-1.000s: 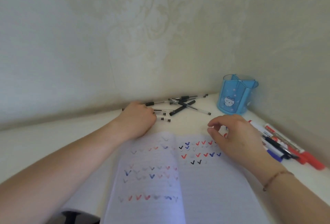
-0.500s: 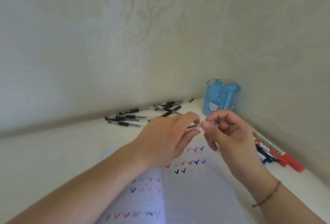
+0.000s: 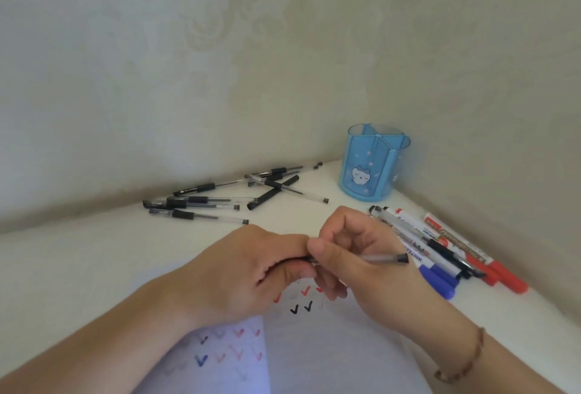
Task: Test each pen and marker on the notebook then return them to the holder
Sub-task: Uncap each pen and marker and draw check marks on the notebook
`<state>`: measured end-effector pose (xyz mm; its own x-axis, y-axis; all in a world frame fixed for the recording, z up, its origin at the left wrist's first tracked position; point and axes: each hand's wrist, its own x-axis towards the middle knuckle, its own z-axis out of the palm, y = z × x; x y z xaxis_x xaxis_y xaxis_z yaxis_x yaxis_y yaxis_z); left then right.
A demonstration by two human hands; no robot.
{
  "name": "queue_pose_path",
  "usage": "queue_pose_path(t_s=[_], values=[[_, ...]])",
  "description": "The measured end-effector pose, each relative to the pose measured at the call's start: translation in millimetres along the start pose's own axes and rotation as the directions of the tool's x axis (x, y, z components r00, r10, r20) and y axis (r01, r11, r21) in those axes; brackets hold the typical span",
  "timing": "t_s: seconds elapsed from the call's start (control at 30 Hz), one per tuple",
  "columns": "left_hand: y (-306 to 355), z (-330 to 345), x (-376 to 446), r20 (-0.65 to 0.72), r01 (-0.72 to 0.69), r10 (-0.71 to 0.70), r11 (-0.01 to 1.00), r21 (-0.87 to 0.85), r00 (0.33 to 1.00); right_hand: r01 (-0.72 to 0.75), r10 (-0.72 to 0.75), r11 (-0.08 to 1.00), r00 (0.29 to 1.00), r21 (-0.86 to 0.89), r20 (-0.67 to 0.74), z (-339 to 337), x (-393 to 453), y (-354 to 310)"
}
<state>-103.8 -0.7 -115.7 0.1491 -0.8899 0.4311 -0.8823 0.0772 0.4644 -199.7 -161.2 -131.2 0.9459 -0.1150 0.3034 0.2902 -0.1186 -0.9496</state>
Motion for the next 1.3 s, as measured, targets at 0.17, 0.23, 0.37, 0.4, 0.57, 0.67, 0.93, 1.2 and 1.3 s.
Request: queue_pose_path(t_s=[0.17,0.23,0.37,0.4,0.57,0.67,0.93,1.2,1.3], values=[[-8,0,-3,0.041,0.063,-0.060,0.995,-0.078,0.997,0.070,-0.066,0.996,0.995,-0.052,0.081,-4,-4,-3],[-11,-1,-4,0.042,0.060,-0.057,0.995,-0.077,0.998,0.059,-0.056,0.997,0.995,-0.040,0.079,-5,-3,-5],[-20,-2,-8,-0.037,0.171,-0.172,0.985,-0.032,0.984,-0.019,0.014,0.996,0.998,0.091,0.061,-20,-1,-13],[-22,-2,-9,-0.061,0.204,-0.208,0.977,-0.063,0.976,-0.051,0.048,0.994,0.998,0.100,0.031,-23,0,-14],[-30,2,-10,-0.147,0.253,-0.258,0.966,-0.053,0.955,-0.220,0.177,0.950,0.964,-0.220,-0.197,-19,-2,5],[-36,6,-9,-0.126,0.243,-0.243,0.970,-0.014,0.962,-0.278,0.229,0.930,0.950,-0.239,-0.213,-14,-3,5],[-42,8,-9,-0.172,0.214,-0.212,0.977,-0.008,0.962,-0.282,0.193,0.854,0.952,-0.438,-0.236,-13,-2,4],[-37,8,-7,-0.177,0.188,-0.183,0.982,0.008,0.967,-0.264,0.199,0.828,0.963,-0.496,-0.181,-16,-2,9],[-38,9,-7,-0.169,0.178,-0.167,0.983,0.050,0.971,-0.272,0.203,0.832,0.960,-0.483,-0.191,-18,-2,9]])
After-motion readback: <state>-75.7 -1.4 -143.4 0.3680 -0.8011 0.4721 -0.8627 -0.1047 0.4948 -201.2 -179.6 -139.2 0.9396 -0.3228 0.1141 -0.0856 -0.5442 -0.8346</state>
